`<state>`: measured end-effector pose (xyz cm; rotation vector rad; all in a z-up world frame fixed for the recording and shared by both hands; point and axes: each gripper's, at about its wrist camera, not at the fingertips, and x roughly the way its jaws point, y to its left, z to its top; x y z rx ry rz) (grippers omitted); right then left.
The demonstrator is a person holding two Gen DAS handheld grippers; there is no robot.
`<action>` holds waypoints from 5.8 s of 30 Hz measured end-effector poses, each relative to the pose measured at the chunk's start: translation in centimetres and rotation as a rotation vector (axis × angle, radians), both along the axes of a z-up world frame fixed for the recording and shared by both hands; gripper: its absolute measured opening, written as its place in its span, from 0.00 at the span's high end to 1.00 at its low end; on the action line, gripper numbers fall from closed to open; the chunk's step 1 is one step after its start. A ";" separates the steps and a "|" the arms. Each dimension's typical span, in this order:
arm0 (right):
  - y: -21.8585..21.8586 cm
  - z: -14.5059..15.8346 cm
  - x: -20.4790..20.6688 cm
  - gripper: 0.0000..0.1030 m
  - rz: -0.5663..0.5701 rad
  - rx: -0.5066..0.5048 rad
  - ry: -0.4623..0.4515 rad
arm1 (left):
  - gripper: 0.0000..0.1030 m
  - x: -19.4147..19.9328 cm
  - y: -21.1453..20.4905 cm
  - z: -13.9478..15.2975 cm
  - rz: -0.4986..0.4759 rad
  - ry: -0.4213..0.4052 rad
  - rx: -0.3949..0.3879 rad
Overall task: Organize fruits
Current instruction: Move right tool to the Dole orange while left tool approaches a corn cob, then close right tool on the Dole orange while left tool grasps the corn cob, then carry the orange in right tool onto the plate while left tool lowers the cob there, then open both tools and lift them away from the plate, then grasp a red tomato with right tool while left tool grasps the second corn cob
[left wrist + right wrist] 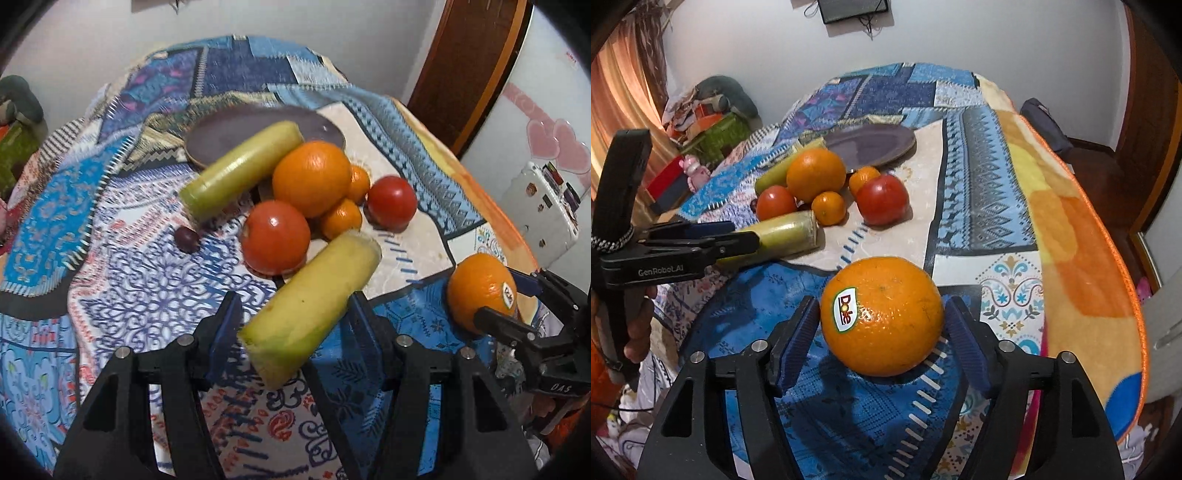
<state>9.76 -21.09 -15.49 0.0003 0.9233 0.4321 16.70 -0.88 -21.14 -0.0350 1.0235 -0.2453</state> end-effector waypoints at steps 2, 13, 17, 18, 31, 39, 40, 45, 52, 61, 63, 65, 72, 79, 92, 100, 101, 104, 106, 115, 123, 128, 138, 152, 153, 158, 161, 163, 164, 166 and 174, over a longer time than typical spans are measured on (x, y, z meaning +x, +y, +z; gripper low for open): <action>0.1 -0.6 0.4 0.32 0.007 -0.006 0.022 | 0.37 0.3 -0.3 -0.4 -0.008 0.007 0.007; 0.1 -1.0 1.0 0.34 0.007 0.005 0.034 | 0.58 -1.1 -1.4 0.0 -0.092 0.043 -0.016; 0.1 -1.0 1.1 0.35 0.006 0.012 0.035 | 0.63 -1.8 -2.9 0.3 -0.153 0.050 0.003; 0.1 -1.0 1.1 0.35 0.006 0.012 0.035 | 0.63 -1.6 -3.5 0.1 -0.160 0.046 0.030; 0.0 -1.1 1.5 0.34 0.008 0.030 0.038 | 0.57 1.6 -6.3 -1.8 -0.151 0.017 0.096; -0.4 -0.7 1.8 0.35 -0.010 0.063 0.031 | 0.63 0.3 -5.7 -1.0 -0.130 0.001 0.090; -0.4 -0.6 1.8 0.36 -0.013 0.066 0.028 | 0.63 -0.1 -5.5 -0.8 -0.124 -0.003 0.086; -0.4 0.4 2.1 0.36 -0.013 0.078 0.002 | 0.63 -1.2 -4.1 0.4 -0.091 -0.020 0.052; 0.2 2.4 3.2 0.36 -0.008 0.086 -0.056 | 0.63 -1.8 -2.0 3.8 -0.033 -0.102 0.012; 2.2 5.1 5.9 0.36 0.023 0.096 -0.141 | 0.63 -0.3 0.3 7.8 0.028 -0.203 -0.004; 2.8 5.7 6.6 0.36 0.030 0.093 -0.165 | 0.63 0.2 0.8 8.2 0.043 -0.218 0.002; 3.3 6.3 7.4 0.36 0.037 0.089 -0.192 | 0.63 1.0 1.5 8.7 0.059 -0.231 -0.001; 4.9 7.2 10.1 0.36 0.053 0.100 -0.231 | 0.63 4.1 3.4 9.5 0.104 -0.257 0.011; 6.4 6.6 13.3 0.36 0.068 0.086 -0.227 | 0.63 8.5 4.8 9.4 0.131 -0.262 0.014; 8.3 3.1 20.5 0.36 0.089 0.038 -0.119 | 0.63 17.3 5.2 5.3 0.138 -0.169 0.017; 9.5 1.1 23.6 0.36 0.131 -0.019 -0.044 | 0.63 21.3 4.9 2.4 0.125 -0.088 0.034; 9.7 0.9 23.8 0.36 0.137 -0.027 -0.034 | 0.63 21.8 4.8 2.0 0.119 -0.073 0.039; 10.0 0.3 24.6 0.36 0.155 -0.036 -0.007 | 0.63 22.8 4.5 0.9 0.086 -0.031 0.047; 10.2 -0.1 25.0 0.36 0.161 -0.056 0.005 | 0.63 23.3 4.6 0.4 0.084 -0.016 0.059; 10.8 -1.6 25.8 0.36 0.198 -0.091 0.051 | 0.63 24.3 4.6 -1.4 0.071 0.047 0.052; 11.0 -2.2 25.8 0.34 0.218 -0.127 0.069 | 0.60 24.3 4.9 -2.1 0.073 0.082 0.033; 10.0 -0.7 25.3 0.32 0.204 -0.100 0.039 | 0.49 23.5 5.1 -0.1 0.077 0.025 0.029; 8.3 4.4 21.5 0.29 0.160 -0.063 -0.092 | 0.41 19.2 5.8 4.6 0.089 -0.073 0.028; 5.4 5.9 13.4 0.25 0.121 -0.039 -0.172 | 0.34 9.9 6.3 6.1 0.067 -0.083 0.033; 5.2 5.7 13.2 0.25 0.115 -0.038 -0.165 | 0.34 9.6 6.3 5.9 0.065 -0.077 0.034; 4.0 3.8 11.2 0.25 0.086 -0.028 -0.110 | 0.34 8.0 6.0 3.8 0.050 -0.038 0.043; 3.2 2.4 10.5 0.25 0.063 -0.010 -0.062 | 0.34 7.8 6.0 2.4 0.052 -0.010 0.045; 2.9 1.5 10.2 0.25 0.054 -0.006 -0.032 | 0.34 7.9 6.0 1.5 0.055 0.003 0.045; 2.8 1.1 10.1 0.25 0.051 -0.009 -0.021 | 0.34 8.0 6.0 1.2 0.055 0.009 0.043; 2.7 0.4 10.0 0.25 0.047 -0.017 -0.008 | 0.34 8.3 5.8 0.5 0.050 0.024 0.042; 3.2 -1.3 10.2 0.26 0.077 -0.014 0.024 | 0.34 10.2 4.8 -0.8 0.013 0.022 0.055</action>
